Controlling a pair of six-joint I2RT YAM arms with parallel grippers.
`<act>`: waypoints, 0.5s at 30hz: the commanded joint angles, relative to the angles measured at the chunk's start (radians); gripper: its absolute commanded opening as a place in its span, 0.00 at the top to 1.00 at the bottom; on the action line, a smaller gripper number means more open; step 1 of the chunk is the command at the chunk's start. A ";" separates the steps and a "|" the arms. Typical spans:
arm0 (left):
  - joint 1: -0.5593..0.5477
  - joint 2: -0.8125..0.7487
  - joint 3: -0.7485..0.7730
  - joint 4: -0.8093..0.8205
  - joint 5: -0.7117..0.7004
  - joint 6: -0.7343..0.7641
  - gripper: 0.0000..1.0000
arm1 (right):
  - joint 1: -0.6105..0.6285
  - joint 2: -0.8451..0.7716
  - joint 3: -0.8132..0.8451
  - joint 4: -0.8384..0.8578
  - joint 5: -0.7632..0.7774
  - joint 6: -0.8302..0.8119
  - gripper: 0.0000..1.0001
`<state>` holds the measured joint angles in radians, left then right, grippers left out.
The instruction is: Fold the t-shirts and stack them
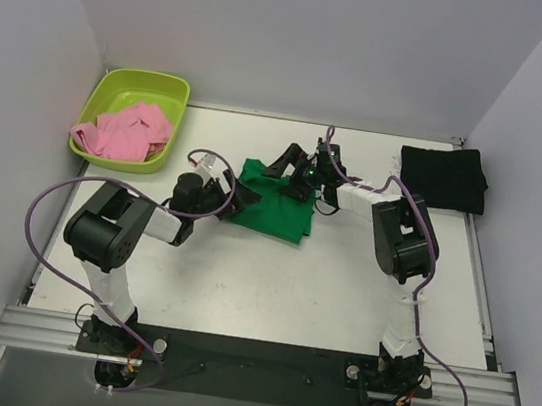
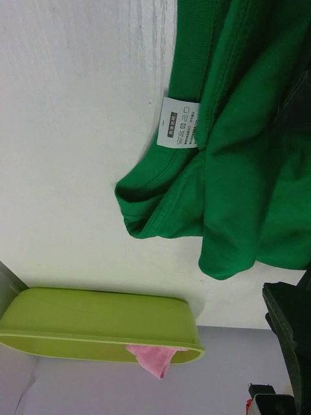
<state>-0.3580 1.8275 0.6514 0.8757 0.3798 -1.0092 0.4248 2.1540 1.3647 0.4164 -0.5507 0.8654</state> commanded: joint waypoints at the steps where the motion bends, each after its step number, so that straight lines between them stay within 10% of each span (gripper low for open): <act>1: 0.004 -0.013 -0.027 0.085 0.021 0.011 0.02 | -0.006 0.018 -0.027 0.027 0.032 -0.055 0.00; 15: -0.001 -0.273 0.077 -0.204 0.008 0.086 0.03 | 0.025 -0.316 -0.124 0.002 0.080 -0.146 0.00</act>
<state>-0.3584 1.6524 0.6395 0.7845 0.3790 -0.9905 0.4362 2.0342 1.2861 0.3943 -0.5053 0.7780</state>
